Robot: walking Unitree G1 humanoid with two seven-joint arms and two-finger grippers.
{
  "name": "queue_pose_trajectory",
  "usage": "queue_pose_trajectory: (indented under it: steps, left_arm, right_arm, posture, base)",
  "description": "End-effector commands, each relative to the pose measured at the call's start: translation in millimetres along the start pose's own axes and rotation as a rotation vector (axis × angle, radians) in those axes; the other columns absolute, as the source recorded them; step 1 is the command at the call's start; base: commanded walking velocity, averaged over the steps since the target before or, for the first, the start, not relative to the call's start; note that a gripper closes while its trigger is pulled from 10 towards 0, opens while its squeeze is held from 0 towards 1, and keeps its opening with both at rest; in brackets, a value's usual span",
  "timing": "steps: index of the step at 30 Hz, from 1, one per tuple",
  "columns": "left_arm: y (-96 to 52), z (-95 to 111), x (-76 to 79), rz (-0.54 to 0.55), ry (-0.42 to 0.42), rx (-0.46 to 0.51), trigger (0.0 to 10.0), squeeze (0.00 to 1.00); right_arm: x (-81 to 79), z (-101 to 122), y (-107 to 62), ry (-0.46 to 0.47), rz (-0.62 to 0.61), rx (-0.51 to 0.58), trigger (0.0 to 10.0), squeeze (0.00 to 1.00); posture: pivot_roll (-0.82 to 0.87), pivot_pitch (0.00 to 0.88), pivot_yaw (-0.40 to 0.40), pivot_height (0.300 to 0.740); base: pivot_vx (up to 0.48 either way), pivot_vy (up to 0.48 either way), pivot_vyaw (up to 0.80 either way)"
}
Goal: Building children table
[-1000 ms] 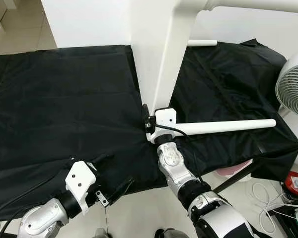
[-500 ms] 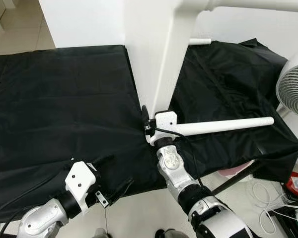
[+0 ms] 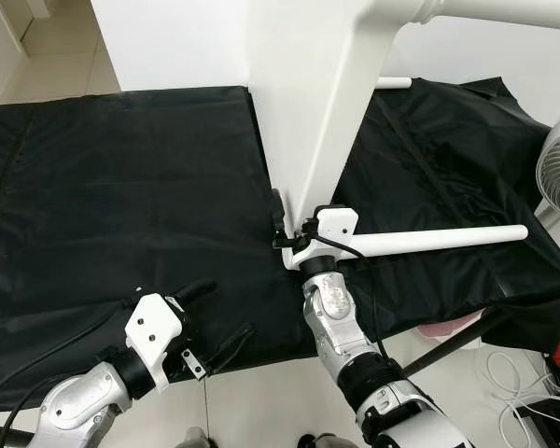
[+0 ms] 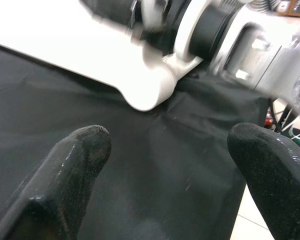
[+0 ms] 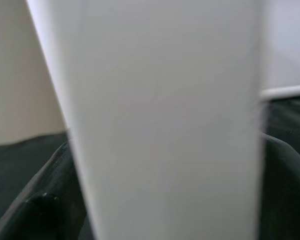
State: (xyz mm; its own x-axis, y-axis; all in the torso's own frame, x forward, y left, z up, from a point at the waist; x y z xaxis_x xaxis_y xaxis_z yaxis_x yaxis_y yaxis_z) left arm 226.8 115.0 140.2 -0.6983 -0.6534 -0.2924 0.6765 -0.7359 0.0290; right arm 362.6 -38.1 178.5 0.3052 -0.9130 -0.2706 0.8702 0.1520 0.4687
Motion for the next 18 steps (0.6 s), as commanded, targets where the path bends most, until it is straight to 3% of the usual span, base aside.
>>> queue_pose_trajectory:
  steps: [1, 3, 6, 8, 9, 11, 13, 14, 18]
  left_arm:
    - [0.0, -4, 3.1, -0.027, 0.005, -0.01, 10.0, 0.0]
    - [3.1, -4, 2.2, -0.03, 0.007, -0.005, 10.0, 0.0]
    - [4.2, -4, 1.8, -0.03, 0.007, -0.002, 10.0, 0.0]
    - [7.2, -4, 1.2, -0.031, 0.009, 0.006, 10.0, 0.0]
    - [7.2, -4, 1.2, -0.031, 0.009, 0.006, 10.0, 0.0]
    - [9.6, -5, 1.2, -0.029, 0.011, 0.011, 10.0, 0.0]
    - [9.6, -5, 1.2, -0.029, 0.011, 0.011, 10.0, 0.0]
    - [10.5, -5, 1.0, -0.025, 0.011, 0.012, 10.0, 0.0]
    - [10.6, -6, 0.1, -0.019, 0.013, 0.013, 10.0, 0.0]
  right_arm:
    - [-1.9, 2, -2.1, 0.041, -0.031, 0.009, 10.0, 0.0]
    - [12.5, 10, -2.3, -0.003, -0.051, 0.032, 10.0, 0.0]
    - [16.5, 12, -2.6, -0.017, -0.056, 0.038, 10.0, 0.0]
    - [33.9, 19, -6.5, -0.104, -0.092, 0.051, 10.0, 0.0]
    - [33.9, 19, -6.5, -0.104, -0.092, 0.051, 10.0, 0.0]
    - [67.0, 30, -18.3, -0.268, -0.193, 0.059, 10.0, 0.0]
    - [67.0, 30, -18.3, -0.268, -0.193, 0.059, 10.0, 0.0]
    - [94.0, 37, -33.0, -0.375, -0.288, 0.048, 10.0, 0.0]
    - [112.0, 39, -50.5, -0.421, -0.328, 0.02, 10.0, 0.0]
  posture:
    - [0.15, 0.045, 0.035, 0.74]
    - [0.13, 0.046, 0.032, 0.74]
    - [0.13, 0.046, 0.031, 0.74]
    - [0.11, 0.048, 0.021, 0.74]
    - [0.11, 0.048, 0.021, 0.74]
    - [0.1, 0.049, 0.01, 0.74]
    - [0.1, 0.049, 0.01, 0.74]
    - [0.1, 0.05, 0.006, 0.74]
    - [0.09, 0.051, 0.004, 0.74]
  base:
    - [0.0, 0.0, 0.0]
    - [0.0, 0.0, 0.0]
    - [0.0, 0.0, 0.0]
    - [0.0, 0.0, 0.0]
    - [0.0, 0.0, 0.0]
    - [0.0, 0.0, 0.0]
    - [0.0, 0.0, 0.0]
    - [0.0, 0.0, 0.0]
    - [0.0, 0.0, 0.0]
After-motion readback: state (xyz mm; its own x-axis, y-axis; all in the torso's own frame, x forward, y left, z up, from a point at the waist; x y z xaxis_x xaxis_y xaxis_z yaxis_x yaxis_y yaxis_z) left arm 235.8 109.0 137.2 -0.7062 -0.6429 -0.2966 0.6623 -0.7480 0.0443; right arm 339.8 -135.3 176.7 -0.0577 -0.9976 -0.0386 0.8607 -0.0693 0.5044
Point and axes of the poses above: a point about 5 cm out from each wrist's last joint towards the gripper, its own y axis pointing out of the wrist towards the gripper, its own z axis along the axis of the wrist's last joint, x = y × z, the point moved 5 cm from there along y, pointing out of the wrist towards the gripper, and after that the axes turned 6 degrees about y, right-handed, at the moved point
